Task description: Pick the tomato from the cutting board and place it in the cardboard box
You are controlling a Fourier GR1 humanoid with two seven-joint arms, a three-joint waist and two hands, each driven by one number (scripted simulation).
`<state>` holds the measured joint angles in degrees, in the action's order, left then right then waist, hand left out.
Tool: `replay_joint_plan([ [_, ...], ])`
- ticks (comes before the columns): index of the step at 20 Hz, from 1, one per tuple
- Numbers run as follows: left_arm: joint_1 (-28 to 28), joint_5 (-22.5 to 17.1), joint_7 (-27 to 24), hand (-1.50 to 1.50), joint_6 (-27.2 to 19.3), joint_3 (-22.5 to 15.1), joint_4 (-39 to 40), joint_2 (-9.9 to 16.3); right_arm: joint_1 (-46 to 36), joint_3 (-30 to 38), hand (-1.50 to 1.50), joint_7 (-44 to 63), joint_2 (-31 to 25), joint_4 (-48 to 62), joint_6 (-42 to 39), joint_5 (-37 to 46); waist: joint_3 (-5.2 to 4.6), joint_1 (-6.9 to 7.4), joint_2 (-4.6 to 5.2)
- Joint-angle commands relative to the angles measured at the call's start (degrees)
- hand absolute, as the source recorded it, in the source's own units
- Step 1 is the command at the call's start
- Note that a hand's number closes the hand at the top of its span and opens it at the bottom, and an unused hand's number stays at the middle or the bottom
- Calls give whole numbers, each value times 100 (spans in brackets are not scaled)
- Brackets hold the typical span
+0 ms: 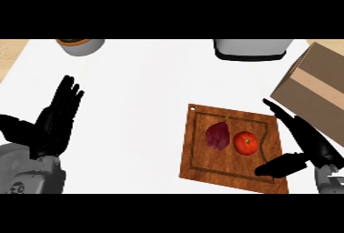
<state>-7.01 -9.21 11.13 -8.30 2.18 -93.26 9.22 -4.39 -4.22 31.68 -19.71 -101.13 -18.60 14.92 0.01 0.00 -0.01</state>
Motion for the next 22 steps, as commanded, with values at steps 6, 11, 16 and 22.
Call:
replay_joint_plan([
  [6,140,51,151,0,113,130,-239,-43,323,-180,-150,-378,277,262,85,917,-1,-3,-3],
  [11,405,119,49,0,245,27,-437,-194,25,270,-150,-654,262,770,-131,830,0,6,-1],
  [16,141,92,221,0,323,224,-323,-101,-275,246,-150,-1032,545,1460,5,1078,0,13,2],
  [22,198,235,141,0,256,259,-310,-221,-401,198,-150,-947,774,1526,-28,1342,-1,12,1],
])
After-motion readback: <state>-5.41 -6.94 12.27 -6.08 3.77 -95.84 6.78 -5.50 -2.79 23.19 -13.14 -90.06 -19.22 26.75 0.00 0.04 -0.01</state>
